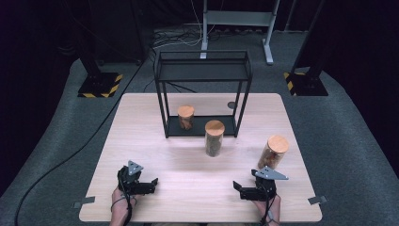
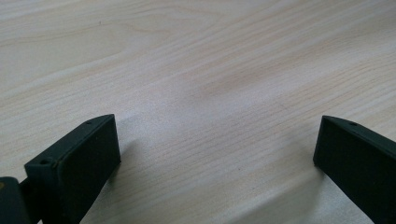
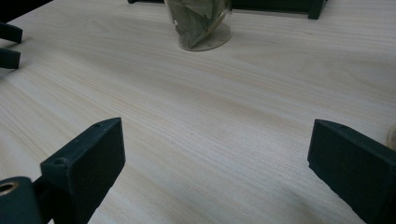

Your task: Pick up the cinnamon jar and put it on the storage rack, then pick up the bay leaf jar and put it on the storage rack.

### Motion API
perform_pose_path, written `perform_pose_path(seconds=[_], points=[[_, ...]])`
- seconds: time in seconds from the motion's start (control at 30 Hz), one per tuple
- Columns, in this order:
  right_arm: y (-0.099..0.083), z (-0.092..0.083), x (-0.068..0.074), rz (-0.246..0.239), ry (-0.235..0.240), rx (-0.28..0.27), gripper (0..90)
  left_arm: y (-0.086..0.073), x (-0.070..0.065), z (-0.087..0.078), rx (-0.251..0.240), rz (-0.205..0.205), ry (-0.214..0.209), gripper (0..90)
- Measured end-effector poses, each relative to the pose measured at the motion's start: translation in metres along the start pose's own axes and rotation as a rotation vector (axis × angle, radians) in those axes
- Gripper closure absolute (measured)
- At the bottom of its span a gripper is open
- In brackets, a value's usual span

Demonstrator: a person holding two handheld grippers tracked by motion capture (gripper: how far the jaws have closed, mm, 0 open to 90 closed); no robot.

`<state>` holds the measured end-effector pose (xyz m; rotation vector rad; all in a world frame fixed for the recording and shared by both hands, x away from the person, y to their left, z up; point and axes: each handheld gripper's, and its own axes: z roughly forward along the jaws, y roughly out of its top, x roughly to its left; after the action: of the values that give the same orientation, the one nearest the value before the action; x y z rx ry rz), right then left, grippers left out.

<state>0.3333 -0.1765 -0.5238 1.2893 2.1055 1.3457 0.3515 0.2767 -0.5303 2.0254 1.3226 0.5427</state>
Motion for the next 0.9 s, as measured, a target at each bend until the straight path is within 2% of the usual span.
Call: perform_pose_path(seconds=[0.5, 0.6, 0.8, 0.9], points=[[0.001, 0.002, 0.001, -0.005, -0.016, 0.027, 2.4, 0.000, 0.000, 0.000, 0.001, 0.003, 0.001, 0.0], [0.001, 0.003, 0.003, -0.017, -0.034, 0.027, 1.9, 0.001, 0.000, 0.001, 0.002, 0.006, 0.001, 0.0], [0.002, 0.007, 0.008, -0.051, -0.070, 0.073, 0.1, 0.001, 0.000, 0.001, 0.003, 0.005, 0.001, 0.0], [0.004, 0.011, 0.011, -0.050, -0.072, 0.068, 0.0, 0.001, 0.000, 0.001, 0.003, 0.006, 0.000, 0.0]])
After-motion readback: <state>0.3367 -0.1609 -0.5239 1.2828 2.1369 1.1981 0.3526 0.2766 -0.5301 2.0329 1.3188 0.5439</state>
